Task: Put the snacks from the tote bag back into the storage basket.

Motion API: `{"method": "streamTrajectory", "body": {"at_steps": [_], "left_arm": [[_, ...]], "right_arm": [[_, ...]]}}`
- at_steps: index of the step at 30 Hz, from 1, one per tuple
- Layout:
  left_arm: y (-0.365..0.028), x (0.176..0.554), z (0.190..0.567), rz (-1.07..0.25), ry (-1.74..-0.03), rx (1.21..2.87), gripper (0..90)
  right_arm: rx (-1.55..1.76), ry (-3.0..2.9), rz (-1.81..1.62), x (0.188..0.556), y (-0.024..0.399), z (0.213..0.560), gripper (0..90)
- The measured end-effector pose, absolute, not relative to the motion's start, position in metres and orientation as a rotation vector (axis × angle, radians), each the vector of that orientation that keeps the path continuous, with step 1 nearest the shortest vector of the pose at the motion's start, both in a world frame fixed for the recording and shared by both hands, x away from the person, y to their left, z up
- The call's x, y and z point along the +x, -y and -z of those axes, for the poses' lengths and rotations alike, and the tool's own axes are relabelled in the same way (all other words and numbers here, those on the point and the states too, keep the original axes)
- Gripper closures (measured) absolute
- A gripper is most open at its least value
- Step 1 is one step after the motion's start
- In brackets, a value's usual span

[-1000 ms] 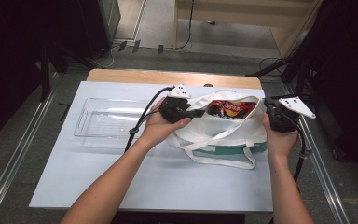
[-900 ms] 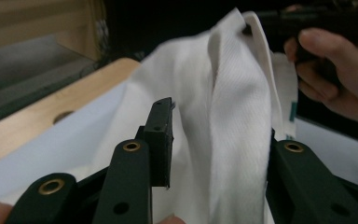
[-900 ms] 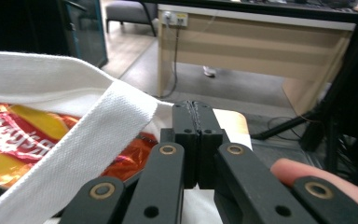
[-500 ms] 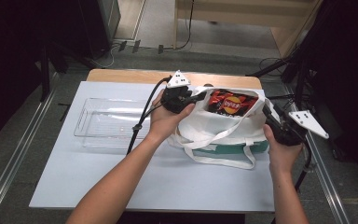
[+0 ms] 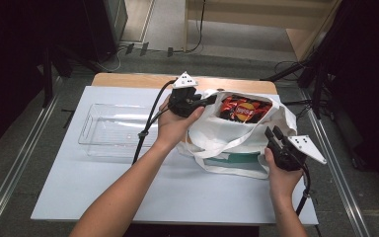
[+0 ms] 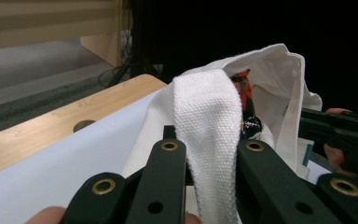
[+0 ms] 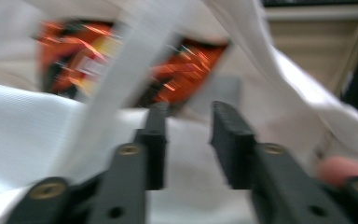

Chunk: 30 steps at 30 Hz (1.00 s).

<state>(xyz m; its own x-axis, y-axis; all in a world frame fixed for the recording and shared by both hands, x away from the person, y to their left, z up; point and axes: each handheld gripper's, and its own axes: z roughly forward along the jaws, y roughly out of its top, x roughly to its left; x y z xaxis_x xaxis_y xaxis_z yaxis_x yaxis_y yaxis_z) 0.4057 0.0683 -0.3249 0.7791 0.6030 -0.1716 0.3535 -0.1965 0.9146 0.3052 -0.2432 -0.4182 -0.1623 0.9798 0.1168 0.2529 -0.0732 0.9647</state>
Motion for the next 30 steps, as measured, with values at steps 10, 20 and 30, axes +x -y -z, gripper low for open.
{"method": "streamTrajectory", "body": {"at_steps": [10, 20, 30], "left_arm": [[-0.066, 0.398, 0.323, -0.258, -0.683, 1.822, 86.4], [-0.066, 0.400, 0.324, -0.244, -0.715, 1.774, 86.3], [-0.066, 0.406, 0.326, -0.245, -0.778, 1.744, 86.0]], "right_arm": [[1.378, -1.558, -1.264, 0.338, 0.223, 0.408, 90.0], [1.389, -1.771, -1.209, 0.316, 0.224, 0.442, 90.0], [1.438, -1.940, -1.055, 0.298, 0.216, 0.475, 90.0]]}}
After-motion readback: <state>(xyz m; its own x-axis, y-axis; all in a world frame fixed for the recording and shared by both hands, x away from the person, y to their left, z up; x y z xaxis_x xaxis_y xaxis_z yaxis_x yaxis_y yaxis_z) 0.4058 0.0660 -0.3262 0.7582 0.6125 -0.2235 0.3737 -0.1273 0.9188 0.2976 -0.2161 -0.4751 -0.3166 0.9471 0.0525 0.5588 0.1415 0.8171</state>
